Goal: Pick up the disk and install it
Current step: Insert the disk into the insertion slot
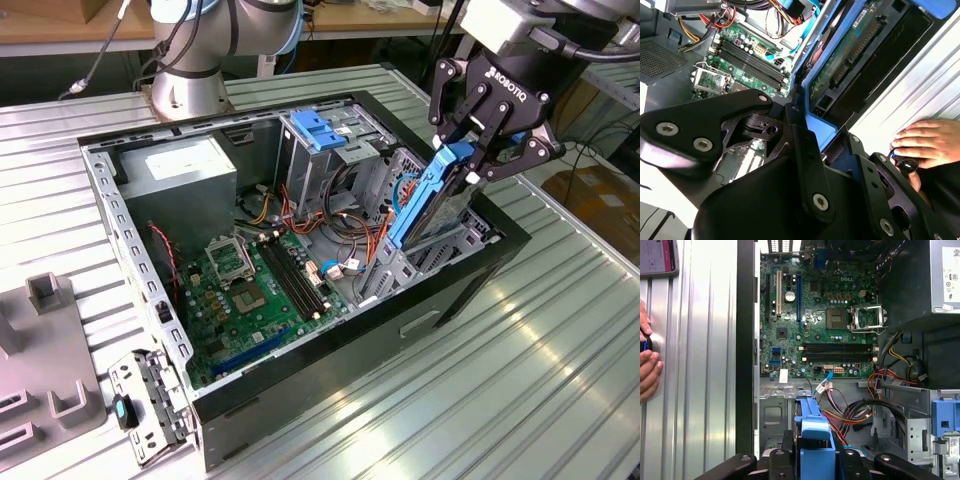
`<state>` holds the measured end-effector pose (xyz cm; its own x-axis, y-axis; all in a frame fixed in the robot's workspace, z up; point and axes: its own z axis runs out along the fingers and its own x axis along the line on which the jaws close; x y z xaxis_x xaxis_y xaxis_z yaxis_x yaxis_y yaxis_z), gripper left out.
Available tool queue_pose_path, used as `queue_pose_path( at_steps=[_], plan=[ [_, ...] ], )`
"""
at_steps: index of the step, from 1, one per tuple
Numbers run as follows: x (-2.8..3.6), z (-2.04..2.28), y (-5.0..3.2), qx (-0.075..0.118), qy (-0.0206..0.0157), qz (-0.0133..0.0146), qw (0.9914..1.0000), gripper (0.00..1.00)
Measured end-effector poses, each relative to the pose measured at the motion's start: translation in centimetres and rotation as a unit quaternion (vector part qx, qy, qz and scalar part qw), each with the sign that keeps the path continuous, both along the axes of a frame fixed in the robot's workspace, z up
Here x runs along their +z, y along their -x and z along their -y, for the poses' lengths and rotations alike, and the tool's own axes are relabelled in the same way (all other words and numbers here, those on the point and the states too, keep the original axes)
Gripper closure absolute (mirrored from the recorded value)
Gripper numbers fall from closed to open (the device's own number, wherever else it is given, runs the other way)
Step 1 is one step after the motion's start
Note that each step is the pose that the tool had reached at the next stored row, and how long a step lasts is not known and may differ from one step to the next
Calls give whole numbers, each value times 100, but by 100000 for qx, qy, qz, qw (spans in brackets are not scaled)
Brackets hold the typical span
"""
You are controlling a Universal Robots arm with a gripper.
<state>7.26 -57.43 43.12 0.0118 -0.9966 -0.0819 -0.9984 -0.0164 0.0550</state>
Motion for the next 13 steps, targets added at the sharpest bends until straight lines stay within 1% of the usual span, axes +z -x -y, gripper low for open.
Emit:
queue_pose_path(
  at_steps=[5, 6, 7, 9, 12, 13],
  plan=[
    [-1, 0, 0, -1, -2, -3, 100000, 62],
    [-2, 0, 0, 0, -2, -1, 100000, 56],
    [-15, 0, 0, 0, -17, 1, 100000, 56],
    [-51, 0, 0, 3, -21, -1, 100000, 56],
    [-144, 2, 0, 25, -16, -1, 100000, 57],
    [-179, 2, -17, 45, -12, -1, 100000, 64]
  ],
)
